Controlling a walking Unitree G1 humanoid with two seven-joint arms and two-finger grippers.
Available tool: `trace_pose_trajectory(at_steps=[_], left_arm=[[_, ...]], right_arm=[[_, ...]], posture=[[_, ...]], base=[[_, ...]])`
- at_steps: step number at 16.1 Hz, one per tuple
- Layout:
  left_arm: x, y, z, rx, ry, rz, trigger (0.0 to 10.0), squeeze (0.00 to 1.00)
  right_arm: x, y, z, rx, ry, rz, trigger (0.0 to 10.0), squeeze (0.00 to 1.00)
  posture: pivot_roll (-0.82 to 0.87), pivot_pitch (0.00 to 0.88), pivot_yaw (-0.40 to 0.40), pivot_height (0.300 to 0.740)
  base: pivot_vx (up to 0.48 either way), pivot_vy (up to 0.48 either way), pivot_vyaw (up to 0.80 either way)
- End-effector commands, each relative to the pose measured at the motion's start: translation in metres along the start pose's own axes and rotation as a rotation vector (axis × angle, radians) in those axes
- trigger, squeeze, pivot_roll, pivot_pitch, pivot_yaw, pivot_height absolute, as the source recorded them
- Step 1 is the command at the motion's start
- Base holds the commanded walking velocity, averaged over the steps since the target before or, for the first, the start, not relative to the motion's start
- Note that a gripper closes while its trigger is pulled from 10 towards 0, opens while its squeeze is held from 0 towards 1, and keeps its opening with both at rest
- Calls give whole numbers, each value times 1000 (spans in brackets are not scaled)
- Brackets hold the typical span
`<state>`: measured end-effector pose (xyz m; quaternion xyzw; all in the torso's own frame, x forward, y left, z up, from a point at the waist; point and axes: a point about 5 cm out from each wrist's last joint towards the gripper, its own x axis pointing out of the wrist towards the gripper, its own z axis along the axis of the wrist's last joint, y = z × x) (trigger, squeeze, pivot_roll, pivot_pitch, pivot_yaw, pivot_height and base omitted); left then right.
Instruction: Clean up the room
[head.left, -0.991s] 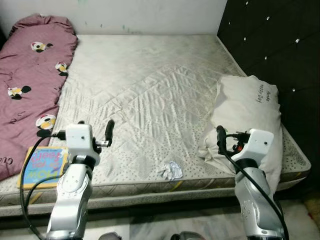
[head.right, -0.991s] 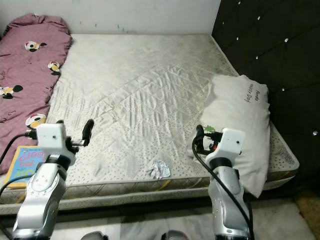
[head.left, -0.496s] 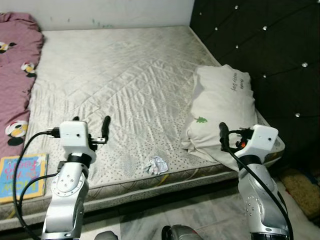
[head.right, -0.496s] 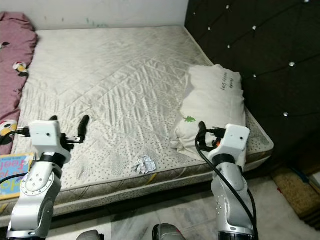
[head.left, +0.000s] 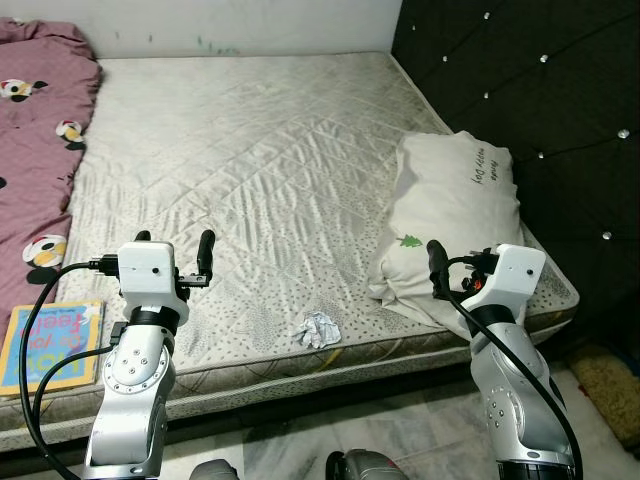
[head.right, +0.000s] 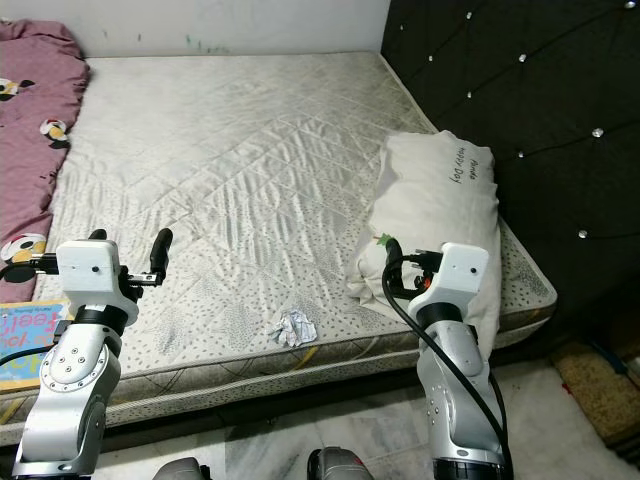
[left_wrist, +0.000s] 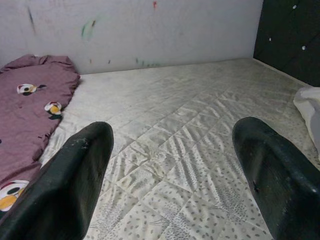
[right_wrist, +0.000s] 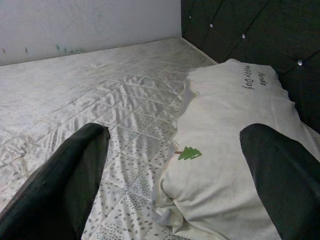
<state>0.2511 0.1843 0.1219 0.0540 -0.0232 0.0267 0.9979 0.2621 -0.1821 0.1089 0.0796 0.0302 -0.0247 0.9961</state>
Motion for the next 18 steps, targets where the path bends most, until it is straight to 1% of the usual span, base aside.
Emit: trace_pose_trajectory(at_steps=[1,7,9,12,14,16,18], left_arm=[[1,0,-1,9,1,1,10000,0],[0,-2,-4,7,7,3,10000,0],[2,-3,-4,4,4,5,10000,0],[2,-4,-3,-8,5,12,10000,0],[1,-5,-5,-35,25,-9,10000,0],[2,-1,-5,-25,17,39,10000,0],[2,0,-5,-37,23,32,10000,0]], right_arm=[[0,0,4,-4,-11,4,10000,0],[0,1,3,-7,0,22,10000,0],[0,1,2,-8,2,26,10000,0],[0,1,3,-9,6,30,10000,0],[-1,1,3,-10,6,31,10000,0],[0,1,3,-17,10,39,10000,0],[0,2,3,-15,13,45,10000,0]], posture=[[19,63,-68,740],[11,74,-75,683],[9,80,-76,658],[4,85,-80,623],[4,87,-81,604],[4,89,-83,604],[4,89,-83,604]], base=[[0,0,0],[0,0,0],[0,0,0],[0,0,0],[0,0,0],[0,0,0],[0,0,0]])
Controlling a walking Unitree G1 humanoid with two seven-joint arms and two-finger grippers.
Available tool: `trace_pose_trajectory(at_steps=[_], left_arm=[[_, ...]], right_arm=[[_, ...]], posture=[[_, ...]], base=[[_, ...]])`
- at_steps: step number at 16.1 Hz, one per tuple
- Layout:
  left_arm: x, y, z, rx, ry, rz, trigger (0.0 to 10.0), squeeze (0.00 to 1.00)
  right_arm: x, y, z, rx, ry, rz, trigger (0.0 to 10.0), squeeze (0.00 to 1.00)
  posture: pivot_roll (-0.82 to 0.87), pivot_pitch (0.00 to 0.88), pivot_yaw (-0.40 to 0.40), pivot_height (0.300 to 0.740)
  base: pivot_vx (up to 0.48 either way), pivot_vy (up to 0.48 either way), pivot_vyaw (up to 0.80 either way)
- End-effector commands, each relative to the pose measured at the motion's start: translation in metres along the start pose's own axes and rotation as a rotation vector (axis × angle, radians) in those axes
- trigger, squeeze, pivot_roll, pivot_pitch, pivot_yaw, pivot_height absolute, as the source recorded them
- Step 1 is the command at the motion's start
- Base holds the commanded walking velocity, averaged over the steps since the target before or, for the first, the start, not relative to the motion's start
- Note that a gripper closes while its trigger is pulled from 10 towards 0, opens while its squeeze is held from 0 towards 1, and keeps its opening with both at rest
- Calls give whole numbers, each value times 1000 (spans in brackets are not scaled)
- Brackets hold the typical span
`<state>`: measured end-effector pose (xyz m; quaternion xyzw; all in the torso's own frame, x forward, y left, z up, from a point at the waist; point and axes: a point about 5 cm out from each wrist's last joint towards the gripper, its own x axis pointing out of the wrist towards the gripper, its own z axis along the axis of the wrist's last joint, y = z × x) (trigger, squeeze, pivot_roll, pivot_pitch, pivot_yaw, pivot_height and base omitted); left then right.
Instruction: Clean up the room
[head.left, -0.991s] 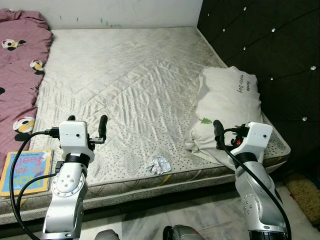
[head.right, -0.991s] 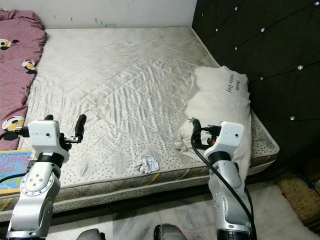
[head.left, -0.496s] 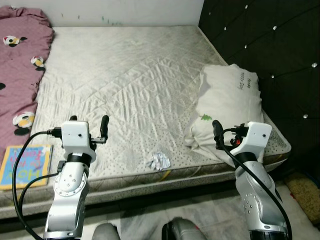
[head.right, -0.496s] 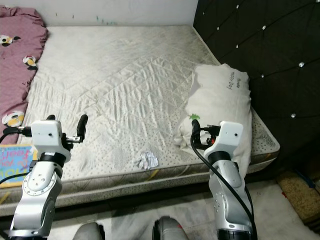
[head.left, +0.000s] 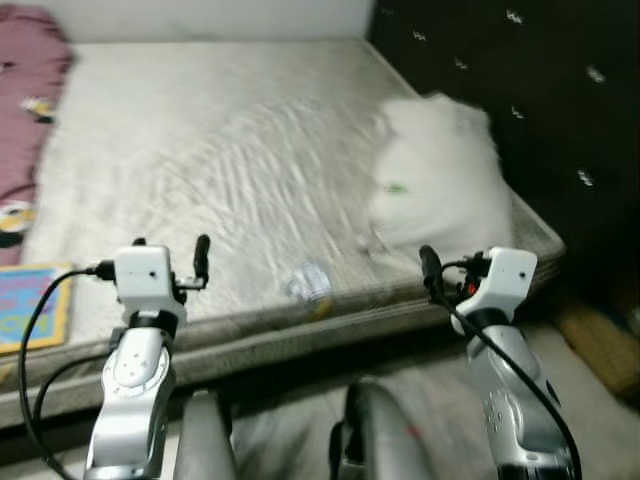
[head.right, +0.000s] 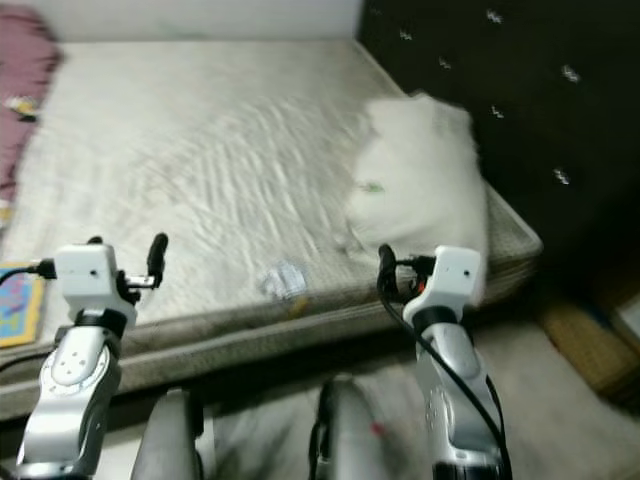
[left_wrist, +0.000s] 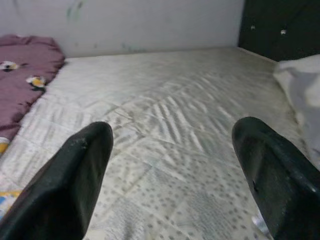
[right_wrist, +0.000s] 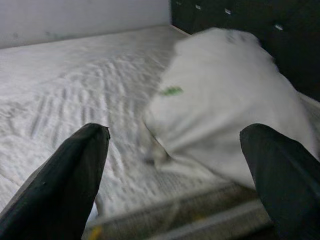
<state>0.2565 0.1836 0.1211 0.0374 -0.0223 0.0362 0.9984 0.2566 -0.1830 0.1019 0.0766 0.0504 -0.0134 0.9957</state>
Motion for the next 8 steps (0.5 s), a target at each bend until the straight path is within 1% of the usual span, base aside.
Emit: trace_pose_trajectory(at_steps=[1,5,8], left_arm=[[-4,3,-4,-13,22,10,10000,0],[-6,3,-3,-27,21,2,10000,0],[-8,4,-4,-33,23,0,10000,0]], right_arm=[[5,5,10,-13,-27,32,10000,0],[5,7,10,-27,-23,47,10000,0],[5,9,10,-38,-20,64,10000,0]], posture=[[5,91,-84,604],[7,93,-88,604],[8,92,-90,604]], base=[[0,0,0],[0,0,0],[281,0,0]])
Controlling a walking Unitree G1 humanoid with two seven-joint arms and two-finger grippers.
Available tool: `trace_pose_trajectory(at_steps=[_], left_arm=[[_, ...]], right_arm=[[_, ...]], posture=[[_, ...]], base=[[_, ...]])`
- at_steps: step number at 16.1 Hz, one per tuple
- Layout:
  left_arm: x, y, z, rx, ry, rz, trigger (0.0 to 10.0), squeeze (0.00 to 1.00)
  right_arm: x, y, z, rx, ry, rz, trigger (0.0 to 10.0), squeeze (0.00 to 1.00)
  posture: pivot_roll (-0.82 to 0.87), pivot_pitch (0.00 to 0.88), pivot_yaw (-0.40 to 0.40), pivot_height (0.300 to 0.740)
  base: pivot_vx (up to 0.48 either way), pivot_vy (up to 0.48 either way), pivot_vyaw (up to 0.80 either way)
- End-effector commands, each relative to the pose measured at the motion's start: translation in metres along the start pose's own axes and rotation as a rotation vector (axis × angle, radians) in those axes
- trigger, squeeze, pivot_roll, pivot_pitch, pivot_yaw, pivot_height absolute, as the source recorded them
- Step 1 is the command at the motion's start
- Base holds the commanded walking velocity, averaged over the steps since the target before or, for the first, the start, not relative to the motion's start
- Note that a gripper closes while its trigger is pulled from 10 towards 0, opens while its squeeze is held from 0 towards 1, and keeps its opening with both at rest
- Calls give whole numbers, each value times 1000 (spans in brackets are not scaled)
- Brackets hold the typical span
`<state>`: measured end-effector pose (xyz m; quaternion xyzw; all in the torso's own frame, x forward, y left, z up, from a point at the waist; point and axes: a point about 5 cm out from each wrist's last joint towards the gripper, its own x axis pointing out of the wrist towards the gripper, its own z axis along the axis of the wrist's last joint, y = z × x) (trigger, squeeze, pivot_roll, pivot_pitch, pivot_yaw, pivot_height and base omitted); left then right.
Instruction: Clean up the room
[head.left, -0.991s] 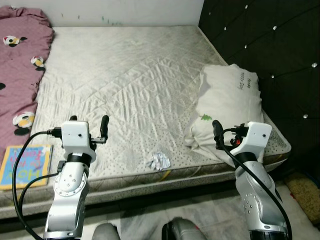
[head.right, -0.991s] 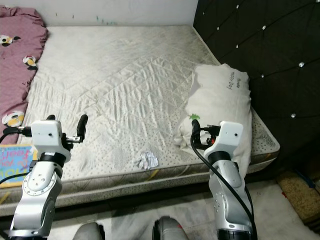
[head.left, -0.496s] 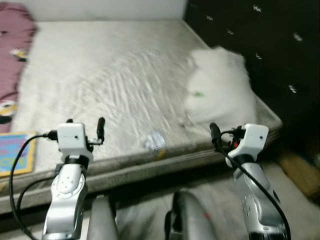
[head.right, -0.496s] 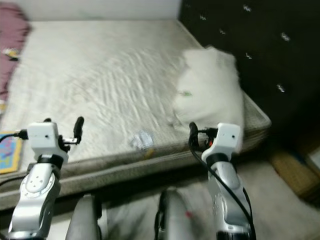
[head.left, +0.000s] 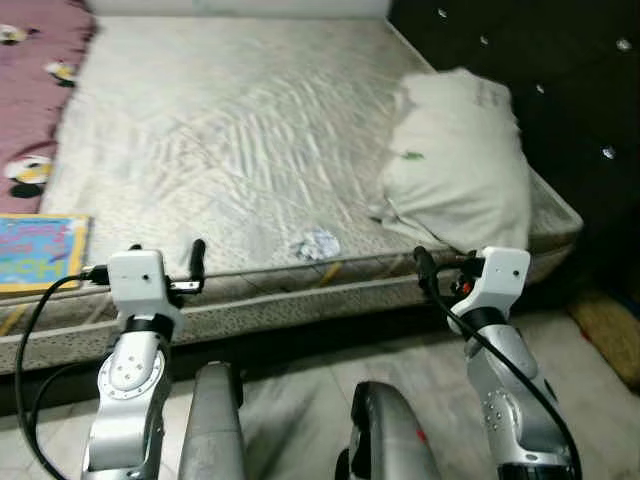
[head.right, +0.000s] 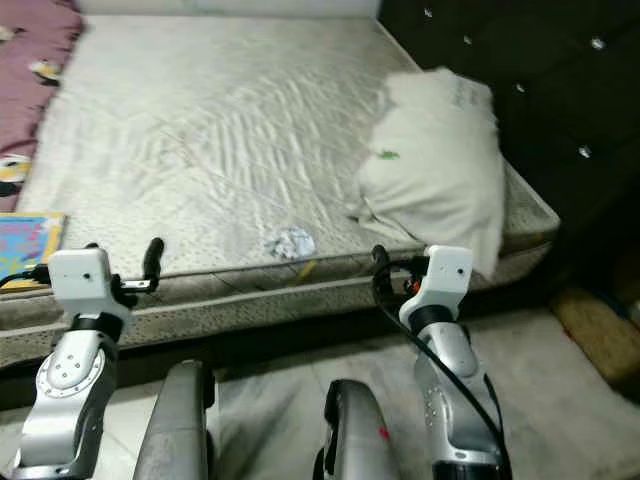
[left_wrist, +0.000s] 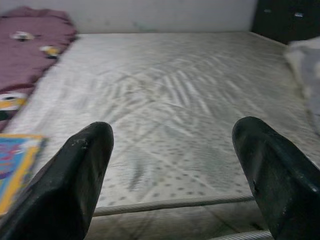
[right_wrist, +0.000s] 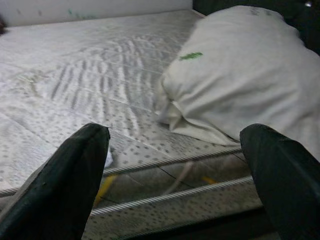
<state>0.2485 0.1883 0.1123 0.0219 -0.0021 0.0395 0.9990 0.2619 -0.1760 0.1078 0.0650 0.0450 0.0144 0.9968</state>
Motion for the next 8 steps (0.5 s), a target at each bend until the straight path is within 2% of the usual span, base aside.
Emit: trace_pose_trajectory(at_steps=[1,3,8], left_arm=[[-1,-1,5,-5,-16,-8,10000,0],[-1,-1,4,-5,-15,-12,10000,0],[-2,-2,4,-5,-11,-20,10000,0]], right_arm=[[0,1,5,-14,-12,12,10000,0],[-1,1,5,-14,-10,18,10000,0],[-2,2,4,-13,-6,26,10000,0]], posture=[[8,92,-89,604],[8,92,-89,604],[9,94,-88,604]], base=[[349,0,0],[375,0,200],[395,0,779]])
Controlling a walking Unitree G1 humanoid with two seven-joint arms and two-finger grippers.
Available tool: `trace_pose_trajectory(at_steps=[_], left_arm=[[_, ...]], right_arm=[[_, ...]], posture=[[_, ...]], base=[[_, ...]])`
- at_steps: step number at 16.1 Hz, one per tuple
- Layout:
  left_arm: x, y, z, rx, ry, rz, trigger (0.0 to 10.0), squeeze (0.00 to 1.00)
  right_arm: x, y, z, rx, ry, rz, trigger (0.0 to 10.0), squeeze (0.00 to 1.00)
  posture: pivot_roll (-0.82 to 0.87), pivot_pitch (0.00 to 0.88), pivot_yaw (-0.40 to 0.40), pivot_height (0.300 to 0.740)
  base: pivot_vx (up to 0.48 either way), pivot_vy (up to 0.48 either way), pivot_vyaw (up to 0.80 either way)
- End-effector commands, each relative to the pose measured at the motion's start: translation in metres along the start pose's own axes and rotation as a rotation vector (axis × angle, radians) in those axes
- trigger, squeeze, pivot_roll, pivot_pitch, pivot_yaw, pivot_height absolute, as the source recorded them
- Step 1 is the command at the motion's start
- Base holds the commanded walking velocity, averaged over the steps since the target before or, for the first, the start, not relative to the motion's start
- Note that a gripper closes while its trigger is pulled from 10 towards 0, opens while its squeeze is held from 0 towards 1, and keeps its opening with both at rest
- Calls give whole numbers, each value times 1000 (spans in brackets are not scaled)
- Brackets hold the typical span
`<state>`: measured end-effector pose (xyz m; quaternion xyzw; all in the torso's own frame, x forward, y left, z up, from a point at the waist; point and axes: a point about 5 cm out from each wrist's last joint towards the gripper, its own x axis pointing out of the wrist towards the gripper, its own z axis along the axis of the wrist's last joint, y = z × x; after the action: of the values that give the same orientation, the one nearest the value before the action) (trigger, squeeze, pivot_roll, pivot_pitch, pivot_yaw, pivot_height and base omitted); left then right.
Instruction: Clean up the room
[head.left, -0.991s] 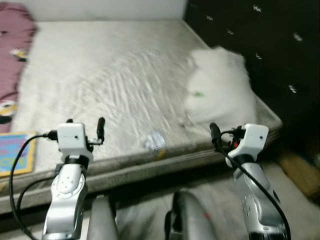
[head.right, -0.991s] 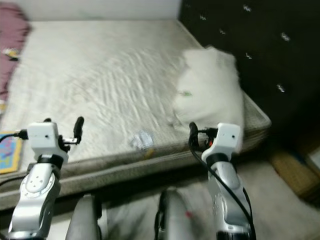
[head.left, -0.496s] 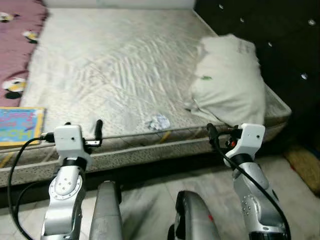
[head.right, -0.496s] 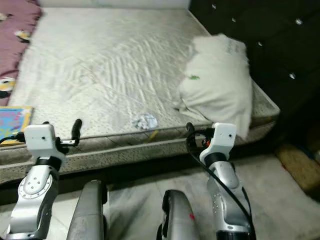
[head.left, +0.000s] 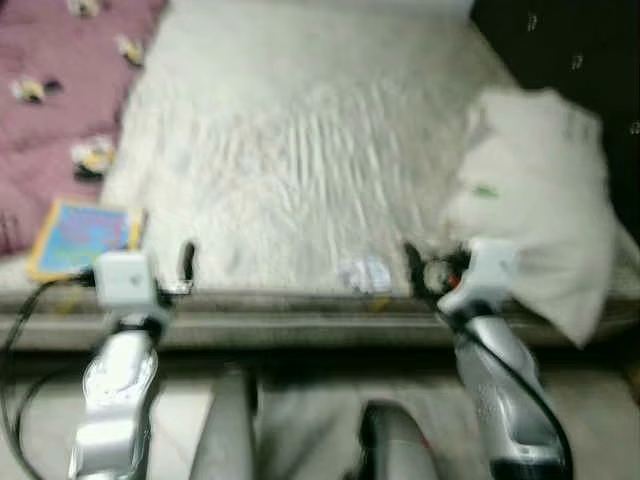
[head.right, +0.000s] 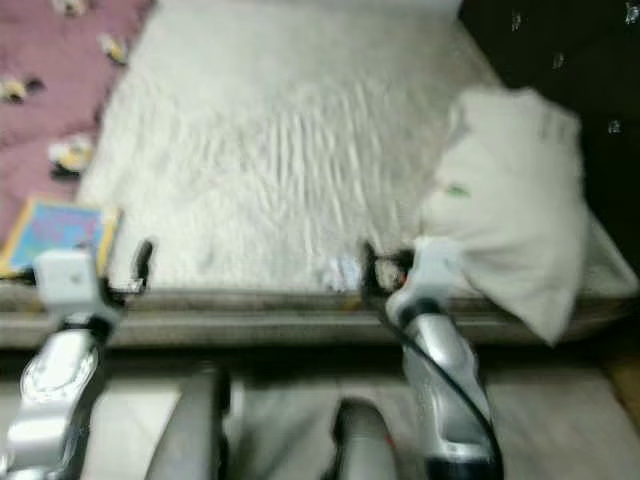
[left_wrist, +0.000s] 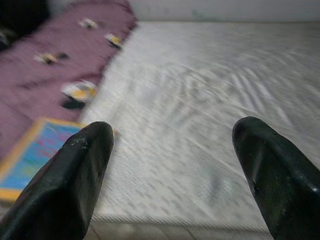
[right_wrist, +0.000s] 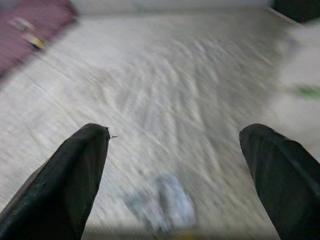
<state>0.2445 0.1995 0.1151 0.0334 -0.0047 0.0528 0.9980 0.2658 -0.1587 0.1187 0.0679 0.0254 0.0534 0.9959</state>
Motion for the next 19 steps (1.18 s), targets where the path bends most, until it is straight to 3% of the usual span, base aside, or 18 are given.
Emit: trace_pose_trajectory(at_steps=[1,4,8,11,13,19], left_arm=[[1,-14,2,-28,-5,-48,10000,0],[1,-14,1,-24,5,-48,10000,0],[4,-14,-2,-26,27,-28,10000,0],[0,-20,-4,-27,59,-90,10000,0],[-7,-13,-9,27,77,-48,10000,0],[-10,-1,-11,16,65,-64,10000,0]], right_arm=[[-7,-16,-5,-14,30,-54,10000,0],[-7,-15,-6,-9,32,-53,10000,0],[-4,-15,-6,-4,34,-52,10000,0],[-5,-16,-4,-15,25,-50,10000,0],[-9,-11,-7,-7,32,-35,10000,0],[-8,3,-30,-26,124,44,10000,0]], posture=[[9,94,-88,604],[12,93,-89,604],[13,97,-88,604],[24,104,-93,591],[14,133,-86,566],[26,171,-83,536]], base=[[394,0,0],[338,0,0],[0,0,0],[0,0,0],[0,0,0],[0,0,0]])
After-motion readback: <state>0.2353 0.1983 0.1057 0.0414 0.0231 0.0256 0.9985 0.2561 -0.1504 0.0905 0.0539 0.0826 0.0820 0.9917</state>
